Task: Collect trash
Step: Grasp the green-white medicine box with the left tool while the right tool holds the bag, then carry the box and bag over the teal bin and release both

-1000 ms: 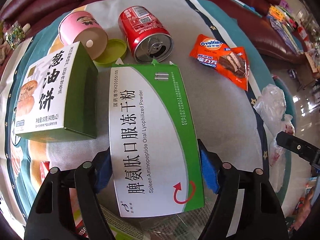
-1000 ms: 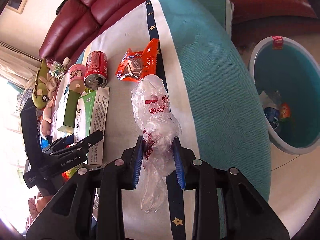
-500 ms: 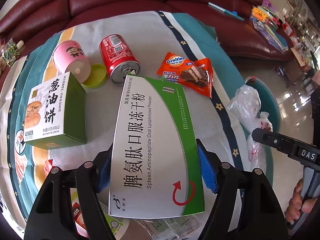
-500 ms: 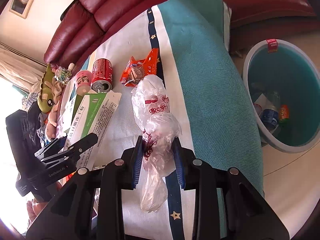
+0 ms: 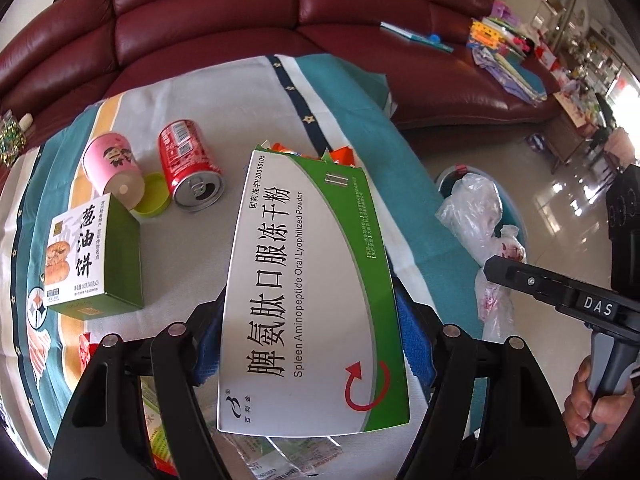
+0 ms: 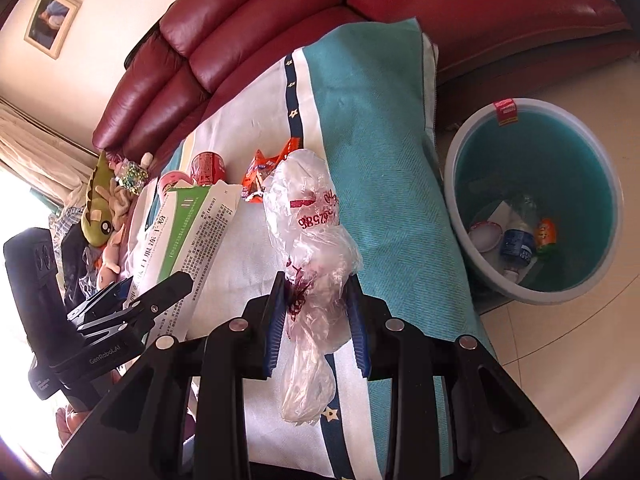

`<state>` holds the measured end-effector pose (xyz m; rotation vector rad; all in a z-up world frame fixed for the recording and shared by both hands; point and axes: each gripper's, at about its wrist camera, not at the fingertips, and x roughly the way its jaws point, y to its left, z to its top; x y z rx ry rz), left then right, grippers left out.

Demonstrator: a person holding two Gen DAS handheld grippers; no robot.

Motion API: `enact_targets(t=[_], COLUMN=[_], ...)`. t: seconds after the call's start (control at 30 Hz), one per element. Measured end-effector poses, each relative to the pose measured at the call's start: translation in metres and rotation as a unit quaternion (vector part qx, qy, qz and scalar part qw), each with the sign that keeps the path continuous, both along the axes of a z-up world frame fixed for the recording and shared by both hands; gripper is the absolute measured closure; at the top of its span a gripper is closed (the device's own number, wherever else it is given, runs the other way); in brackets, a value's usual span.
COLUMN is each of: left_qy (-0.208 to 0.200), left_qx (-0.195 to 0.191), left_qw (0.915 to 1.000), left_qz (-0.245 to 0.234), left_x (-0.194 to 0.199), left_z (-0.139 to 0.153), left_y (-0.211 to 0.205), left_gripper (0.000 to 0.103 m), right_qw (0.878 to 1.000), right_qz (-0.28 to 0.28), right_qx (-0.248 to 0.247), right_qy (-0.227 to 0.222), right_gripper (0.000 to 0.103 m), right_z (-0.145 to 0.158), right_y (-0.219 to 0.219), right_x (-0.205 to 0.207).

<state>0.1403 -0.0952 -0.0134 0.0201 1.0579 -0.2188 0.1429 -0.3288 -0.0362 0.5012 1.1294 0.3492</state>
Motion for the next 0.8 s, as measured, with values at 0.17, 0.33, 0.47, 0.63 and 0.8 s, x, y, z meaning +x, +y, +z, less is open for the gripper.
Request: enact_targets(t=[0.17,0.33,0.47,0.63,0.8], left_qy=[-0.013,-0.018,-0.016,-0.008,-0.006], left_qx=[-0.011,-0.007,-0.005,-0.008,0.005], left_qw=[0.9994,0.9973,0.9947,0.9909,0.9867], left_qz=[-0.029,-0.071,-0.101,-0.134,-0.162], left_x=[0.003,0.008,0.014,0.021,0.025], left_z=[0.012,0.017,0.017,0.014,0.007], left_y=[-0.034,-0.073,-0.102,-0.138,-0.171], left_gripper=[0.03,0.03,0.03,0.03,0.03], right_qw=[1.0,0.997,0.995,0.992,0.989], right_qz=[-0.028,-0.069,-0.098,-0.125,-0.148], right_qx=[-0.008,-0.004,0.001,0.006,0.007], right_qy=[-0.006,-0.015,-0.018,-0.017,-0.01], right_gripper=[0.075,0.075,0.075,0.075,0.075], right_z=[0.008,0.014,0.014,0.01,0.003], right_y=[-0.031,-0.068,-0.096,-0.126,-0.151], right_x=[-0.003,-0.007,-0.01,-0.013,-0.016])
